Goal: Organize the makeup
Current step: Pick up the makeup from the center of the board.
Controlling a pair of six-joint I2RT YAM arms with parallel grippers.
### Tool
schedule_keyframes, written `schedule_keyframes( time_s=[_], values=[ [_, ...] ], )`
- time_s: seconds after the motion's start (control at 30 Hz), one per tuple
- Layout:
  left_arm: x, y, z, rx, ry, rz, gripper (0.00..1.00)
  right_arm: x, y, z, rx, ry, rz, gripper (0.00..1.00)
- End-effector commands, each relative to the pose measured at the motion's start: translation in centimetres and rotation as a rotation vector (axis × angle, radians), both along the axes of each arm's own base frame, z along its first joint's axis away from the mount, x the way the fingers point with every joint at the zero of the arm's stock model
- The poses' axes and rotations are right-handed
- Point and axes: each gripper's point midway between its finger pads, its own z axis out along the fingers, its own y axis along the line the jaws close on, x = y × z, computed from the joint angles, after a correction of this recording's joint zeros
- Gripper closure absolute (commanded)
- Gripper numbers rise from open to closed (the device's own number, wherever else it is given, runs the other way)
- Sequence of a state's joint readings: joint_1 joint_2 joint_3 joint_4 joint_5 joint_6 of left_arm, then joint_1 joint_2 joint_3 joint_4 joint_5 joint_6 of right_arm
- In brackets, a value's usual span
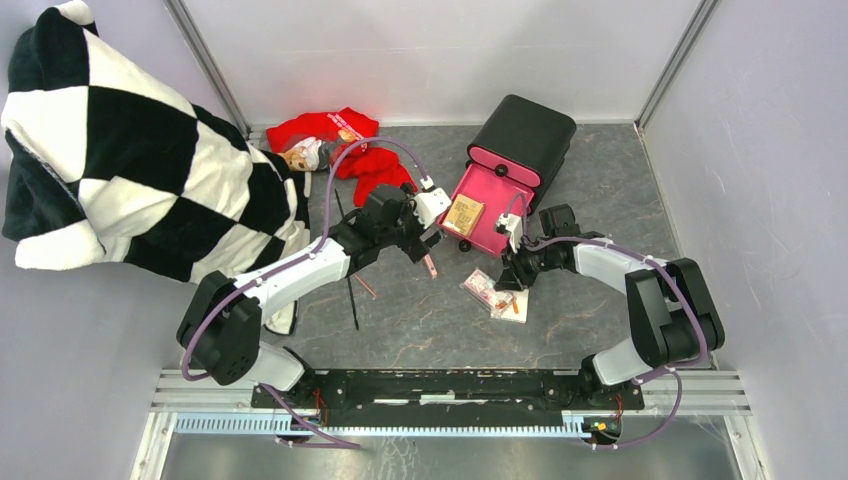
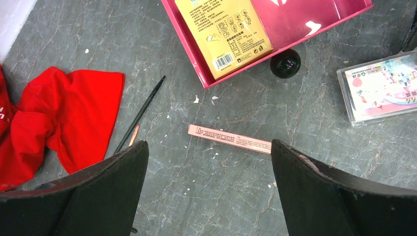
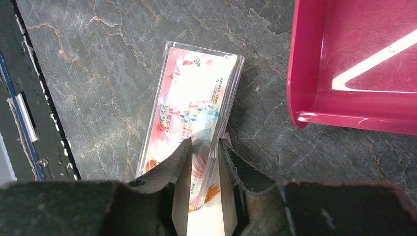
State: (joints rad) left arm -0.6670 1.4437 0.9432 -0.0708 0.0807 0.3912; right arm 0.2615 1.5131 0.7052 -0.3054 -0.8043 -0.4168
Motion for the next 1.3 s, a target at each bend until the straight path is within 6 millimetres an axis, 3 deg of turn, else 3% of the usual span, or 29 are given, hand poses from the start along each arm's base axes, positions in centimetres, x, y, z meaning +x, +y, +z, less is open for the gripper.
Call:
schedule_keyframes(
  time_s=[0.0,0.17,0.27,0.83,1.27],
  values=[
    [0.9,0.0,2.2,-0.024,-0.091,-0.01,0.0,0.0,-0.2,0.1,-0.04,-0.046,0.029,0.66],
    [1.0,0.2,2.5,-0.021,-0.101,-0.004,0.0,0.5,-0.2,0.8,-0.094,-0.148,0.019,0.17],
    [1.1,0.3,2.5,-0.02,-0.104,0.001,0.0,0.8,-0.1,1.4,-0.128,-0.214,0.018,0.02],
    [2.2,2.1,2.6,0.034,-0.145,0.053,0.0,-1.1,2.5,0.5,-0.344,-0.33,0.112,0.02],
    [2.7,2.7,1.7,0.079,-0.149,0.075,0.0,-0.7,1.5,-1.2,-0.478,-0.332,0.054,0.02]
  ],
)
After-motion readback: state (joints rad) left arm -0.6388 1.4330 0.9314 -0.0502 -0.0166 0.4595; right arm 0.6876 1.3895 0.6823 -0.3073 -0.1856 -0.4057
